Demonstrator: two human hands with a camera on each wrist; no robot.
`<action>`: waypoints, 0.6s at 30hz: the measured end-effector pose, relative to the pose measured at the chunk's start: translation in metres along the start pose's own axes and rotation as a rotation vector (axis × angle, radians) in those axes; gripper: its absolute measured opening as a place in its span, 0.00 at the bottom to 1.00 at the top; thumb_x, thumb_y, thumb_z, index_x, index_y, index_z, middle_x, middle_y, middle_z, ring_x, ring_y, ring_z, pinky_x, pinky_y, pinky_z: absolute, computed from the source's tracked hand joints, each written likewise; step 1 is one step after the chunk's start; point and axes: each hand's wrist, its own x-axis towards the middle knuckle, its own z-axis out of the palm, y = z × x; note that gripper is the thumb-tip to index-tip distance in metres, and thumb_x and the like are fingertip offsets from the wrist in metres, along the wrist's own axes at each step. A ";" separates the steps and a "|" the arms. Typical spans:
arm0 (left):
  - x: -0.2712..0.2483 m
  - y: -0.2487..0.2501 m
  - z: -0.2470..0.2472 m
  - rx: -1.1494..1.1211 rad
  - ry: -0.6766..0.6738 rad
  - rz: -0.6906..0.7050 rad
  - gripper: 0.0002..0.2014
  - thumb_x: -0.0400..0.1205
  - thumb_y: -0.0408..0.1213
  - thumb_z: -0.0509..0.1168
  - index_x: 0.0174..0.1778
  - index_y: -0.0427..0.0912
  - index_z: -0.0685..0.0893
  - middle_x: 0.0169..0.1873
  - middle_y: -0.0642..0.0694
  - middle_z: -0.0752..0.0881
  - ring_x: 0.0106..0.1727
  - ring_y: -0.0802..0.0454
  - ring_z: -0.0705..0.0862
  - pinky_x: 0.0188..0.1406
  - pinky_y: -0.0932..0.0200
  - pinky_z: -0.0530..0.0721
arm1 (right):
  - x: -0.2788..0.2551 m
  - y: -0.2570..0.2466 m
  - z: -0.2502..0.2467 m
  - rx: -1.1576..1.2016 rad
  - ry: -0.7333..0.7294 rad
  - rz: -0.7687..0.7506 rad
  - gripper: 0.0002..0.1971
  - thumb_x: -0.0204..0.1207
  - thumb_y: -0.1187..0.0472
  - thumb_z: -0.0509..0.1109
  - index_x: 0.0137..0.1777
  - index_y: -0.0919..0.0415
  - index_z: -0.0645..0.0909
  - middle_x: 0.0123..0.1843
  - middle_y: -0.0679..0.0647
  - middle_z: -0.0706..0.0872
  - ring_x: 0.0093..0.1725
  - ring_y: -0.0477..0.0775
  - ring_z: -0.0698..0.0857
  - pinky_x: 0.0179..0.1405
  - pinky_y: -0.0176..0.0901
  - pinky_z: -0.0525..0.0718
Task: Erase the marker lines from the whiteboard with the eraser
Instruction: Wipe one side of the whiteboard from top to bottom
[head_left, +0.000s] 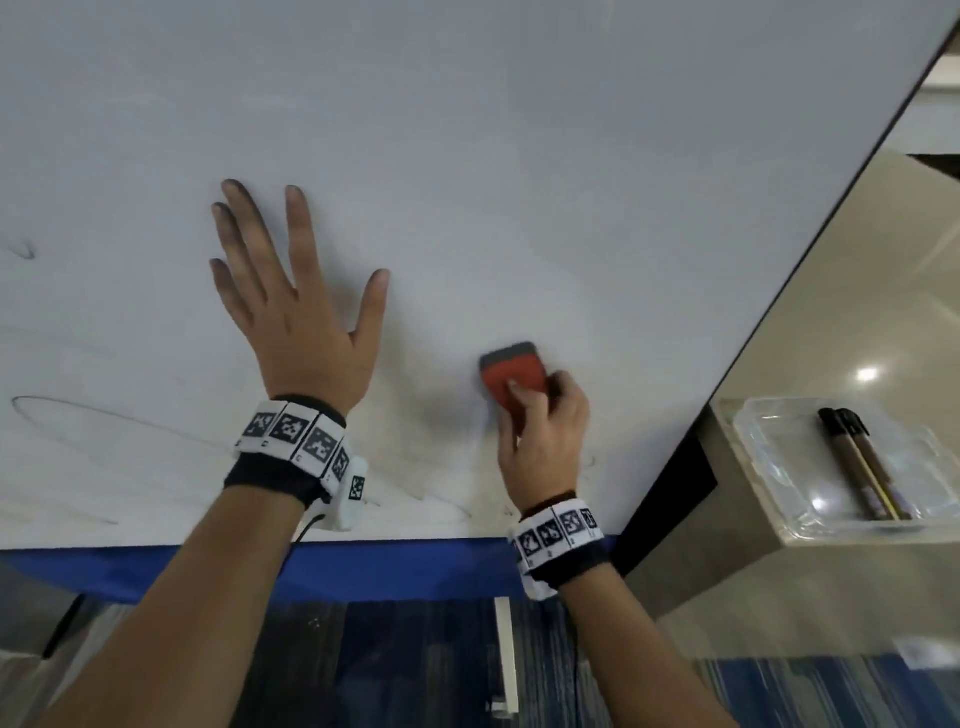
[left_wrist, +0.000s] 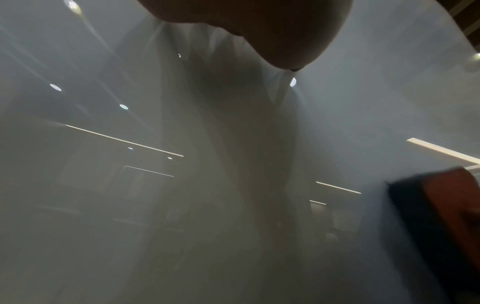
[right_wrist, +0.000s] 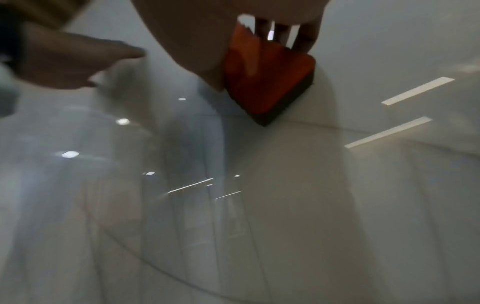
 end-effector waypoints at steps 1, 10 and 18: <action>0.000 0.000 0.001 -0.003 0.002 0.000 0.41 0.89 0.64 0.56 0.91 0.42 0.53 0.88 0.27 0.51 0.90 0.31 0.49 0.88 0.34 0.52 | 0.003 -0.001 0.001 -0.040 -0.034 -0.084 0.14 0.79 0.60 0.72 0.63 0.53 0.77 0.68 0.67 0.73 0.62 0.70 0.77 0.65 0.60 0.76; -0.002 0.002 -0.001 0.014 -0.022 -0.019 0.40 0.89 0.63 0.54 0.91 0.42 0.52 0.89 0.28 0.50 0.91 0.32 0.48 0.89 0.34 0.51 | -0.074 0.128 -0.033 0.071 0.073 0.771 0.18 0.72 0.68 0.77 0.56 0.74 0.74 0.61 0.77 0.75 0.62 0.79 0.77 0.66 0.56 0.71; -0.002 0.006 0.004 0.017 -0.018 -0.021 0.39 0.90 0.61 0.53 0.91 0.40 0.51 0.88 0.26 0.50 0.90 0.31 0.48 0.88 0.33 0.51 | -0.033 0.022 0.015 0.097 0.041 0.290 0.18 0.73 0.67 0.79 0.59 0.57 0.77 0.68 0.74 0.74 0.65 0.71 0.75 0.68 0.57 0.74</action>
